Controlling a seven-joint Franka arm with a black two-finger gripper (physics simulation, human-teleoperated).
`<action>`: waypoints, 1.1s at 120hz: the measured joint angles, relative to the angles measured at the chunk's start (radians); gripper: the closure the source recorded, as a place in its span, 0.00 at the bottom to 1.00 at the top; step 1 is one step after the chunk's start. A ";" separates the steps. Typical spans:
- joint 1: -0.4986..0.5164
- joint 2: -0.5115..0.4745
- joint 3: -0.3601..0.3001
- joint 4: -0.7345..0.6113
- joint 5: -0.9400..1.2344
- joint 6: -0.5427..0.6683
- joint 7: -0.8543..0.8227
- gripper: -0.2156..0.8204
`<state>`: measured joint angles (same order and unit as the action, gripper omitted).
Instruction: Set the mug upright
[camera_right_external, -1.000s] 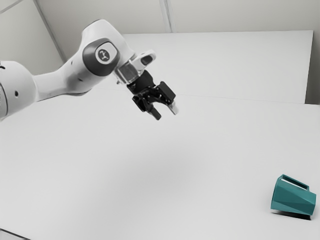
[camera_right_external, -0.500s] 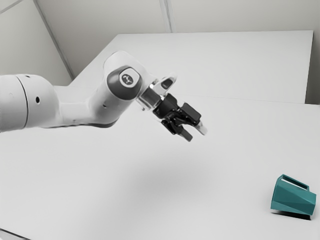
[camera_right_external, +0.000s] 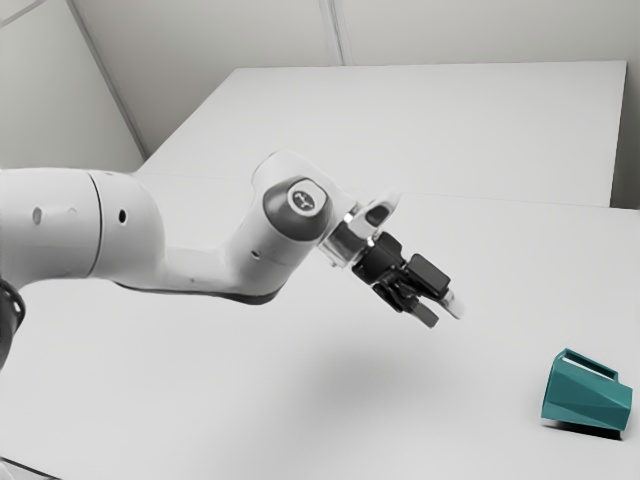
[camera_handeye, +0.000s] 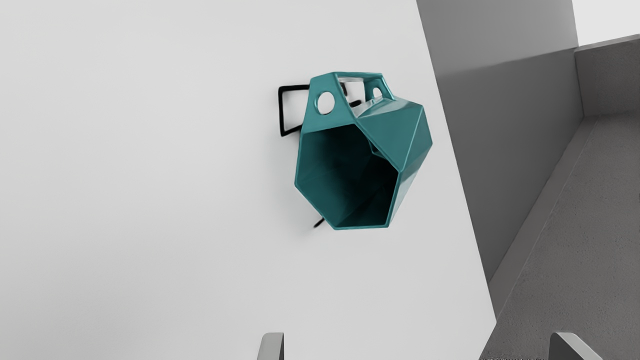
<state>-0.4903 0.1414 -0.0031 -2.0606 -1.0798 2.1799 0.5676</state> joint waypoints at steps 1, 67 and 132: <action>-0.002 0.002 0.000 0.000 -0.002 0.001 0.003 0.24; -0.097 0.149 0.000 0.084 -0.160 0.048 0.166 0.24; -0.168 0.310 0.002 0.221 -0.247 0.050 0.270 0.24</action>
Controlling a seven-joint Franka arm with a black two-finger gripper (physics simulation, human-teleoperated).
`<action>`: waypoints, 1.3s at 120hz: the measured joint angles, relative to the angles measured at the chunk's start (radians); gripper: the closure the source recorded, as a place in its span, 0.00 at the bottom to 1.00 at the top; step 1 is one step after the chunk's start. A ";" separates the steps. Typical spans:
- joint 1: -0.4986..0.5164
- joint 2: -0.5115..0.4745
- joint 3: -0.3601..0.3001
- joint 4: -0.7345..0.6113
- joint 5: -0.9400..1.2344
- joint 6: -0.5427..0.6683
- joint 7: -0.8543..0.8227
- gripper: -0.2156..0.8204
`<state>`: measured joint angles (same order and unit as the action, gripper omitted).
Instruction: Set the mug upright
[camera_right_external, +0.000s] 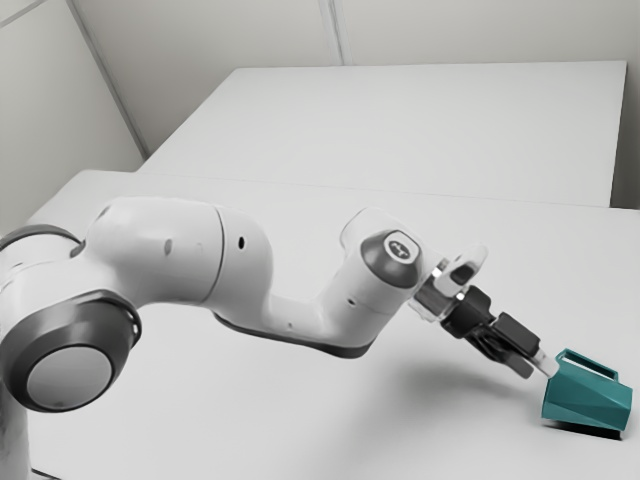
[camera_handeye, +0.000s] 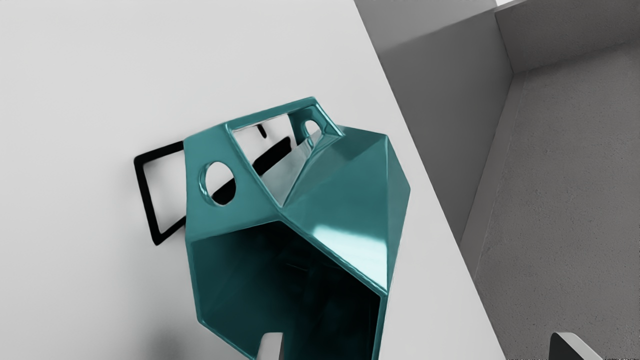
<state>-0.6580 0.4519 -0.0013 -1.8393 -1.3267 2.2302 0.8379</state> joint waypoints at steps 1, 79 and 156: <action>-0.001 0.003 0.000 0.003 -0.001 0.000 0.002 0.24; -0.055 0.126 0.000 0.113 -0.033 -0.005 0.075 0.24; -0.070 0.133 0.009 0.118 -0.048 -0.001 0.100 0.80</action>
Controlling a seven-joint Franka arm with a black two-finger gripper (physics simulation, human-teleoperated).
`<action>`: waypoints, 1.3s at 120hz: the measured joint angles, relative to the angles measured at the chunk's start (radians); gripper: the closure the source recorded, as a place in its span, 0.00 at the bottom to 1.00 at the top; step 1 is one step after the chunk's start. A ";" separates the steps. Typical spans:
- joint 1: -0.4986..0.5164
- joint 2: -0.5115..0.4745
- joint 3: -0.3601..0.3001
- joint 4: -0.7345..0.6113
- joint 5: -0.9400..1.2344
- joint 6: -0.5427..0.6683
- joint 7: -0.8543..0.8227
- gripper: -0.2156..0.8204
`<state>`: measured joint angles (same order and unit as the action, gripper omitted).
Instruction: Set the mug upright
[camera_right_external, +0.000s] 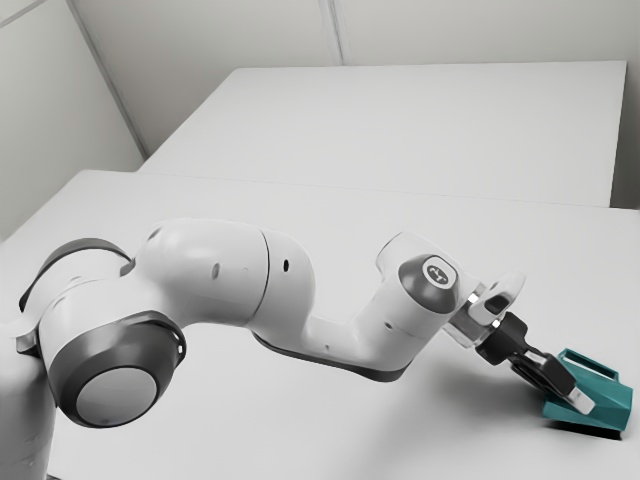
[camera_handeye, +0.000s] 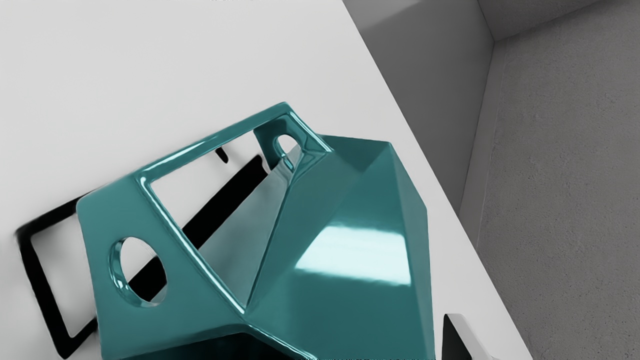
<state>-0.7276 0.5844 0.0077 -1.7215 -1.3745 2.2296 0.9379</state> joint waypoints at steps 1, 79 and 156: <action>0.000 0.000 0.000 0.000 0.000 0.000 0.000 0.81; 0.011 -0.154 0.009 -0.015 0.092 0.010 -0.009 0.96; 0.261 -0.428 0.009 -0.117 0.932 -0.268 -0.368 0.97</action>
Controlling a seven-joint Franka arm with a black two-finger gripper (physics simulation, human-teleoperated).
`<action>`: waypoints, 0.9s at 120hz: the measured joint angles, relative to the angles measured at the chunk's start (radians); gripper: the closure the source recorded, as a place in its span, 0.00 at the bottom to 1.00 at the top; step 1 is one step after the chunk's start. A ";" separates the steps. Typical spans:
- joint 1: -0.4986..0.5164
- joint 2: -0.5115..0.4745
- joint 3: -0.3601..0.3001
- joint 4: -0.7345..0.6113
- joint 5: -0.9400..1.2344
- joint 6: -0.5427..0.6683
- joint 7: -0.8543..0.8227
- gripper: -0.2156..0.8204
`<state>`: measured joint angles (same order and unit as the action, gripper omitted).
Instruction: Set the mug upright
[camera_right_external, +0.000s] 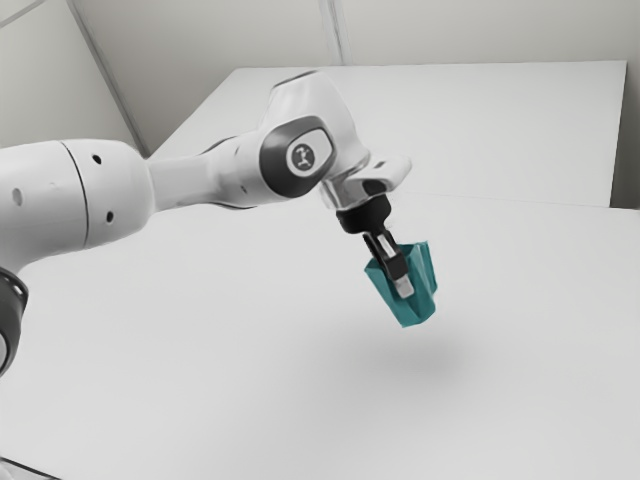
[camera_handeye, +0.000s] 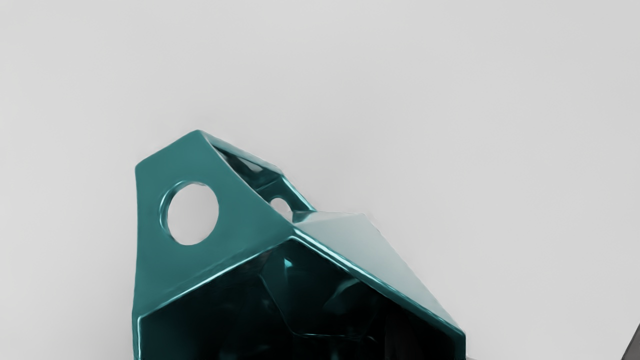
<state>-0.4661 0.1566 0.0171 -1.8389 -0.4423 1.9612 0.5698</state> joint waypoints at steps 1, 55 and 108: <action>0.004 -0.004 0.000 -0.005 0.006 -0.003 -0.004 0.97; 0.110 -0.115 -0.002 -0.127 0.353 -0.093 -0.211 0.97; 0.156 -0.191 0.000 -0.320 0.505 0.124 -0.343 0.97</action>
<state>-0.3101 -0.0339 0.0169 -2.1587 0.0626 2.0852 0.2264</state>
